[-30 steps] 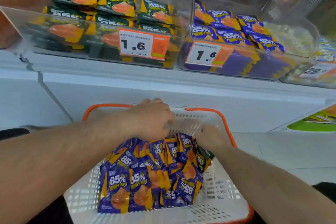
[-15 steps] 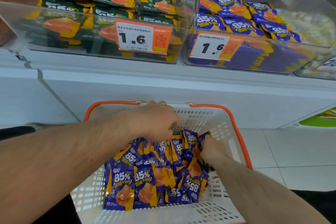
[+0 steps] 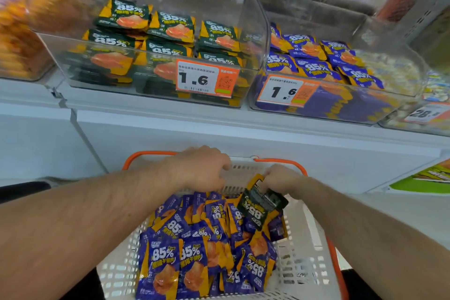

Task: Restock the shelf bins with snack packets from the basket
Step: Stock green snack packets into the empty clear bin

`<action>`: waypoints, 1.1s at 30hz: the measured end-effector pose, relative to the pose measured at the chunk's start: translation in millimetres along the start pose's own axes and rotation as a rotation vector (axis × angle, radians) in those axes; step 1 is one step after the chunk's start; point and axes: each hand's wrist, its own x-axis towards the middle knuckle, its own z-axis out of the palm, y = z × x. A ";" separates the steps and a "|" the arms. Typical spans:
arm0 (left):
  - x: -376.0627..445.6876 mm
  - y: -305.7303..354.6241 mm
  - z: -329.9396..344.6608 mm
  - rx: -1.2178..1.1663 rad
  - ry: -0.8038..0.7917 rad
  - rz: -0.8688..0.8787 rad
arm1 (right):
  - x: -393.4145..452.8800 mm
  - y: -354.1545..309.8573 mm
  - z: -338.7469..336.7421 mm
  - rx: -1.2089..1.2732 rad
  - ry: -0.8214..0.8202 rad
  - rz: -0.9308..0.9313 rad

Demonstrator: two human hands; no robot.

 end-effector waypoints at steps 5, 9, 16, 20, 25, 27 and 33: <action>-13.6 -7.7 -8.0 -0.312 0.152 -0.055 | -31.0 -55.2 -25.7 0.124 -0.023 -0.226; -23.7 -10.0 -8.0 -0.713 0.225 -0.084 | -51.7 -88.6 -28.2 0.281 -0.069 -0.351; -48.7 -36.2 -12.6 -0.820 0.558 -0.001 | -91.9 -111.8 -28.5 0.438 -0.046 -0.507; -76.0 -41.4 -16.1 -0.521 0.875 0.310 | -100.3 -111.7 -34.4 0.706 -0.038 -0.340; -95.2 -43.9 -4.8 -0.234 0.981 0.552 | -118.8 -121.7 -23.0 0.834 -0.217 -0.293; -98.8 -47.7 -1.4 -0.163 1.045 0.573 | -126.2 -127.8 -18.6 0.833 -0.181 -0.327; -111.8 -65.1 -10.5 -0.116 1.224 0.525 | -146.1 -150.2 -5.3 0.933 -0.063 -0.471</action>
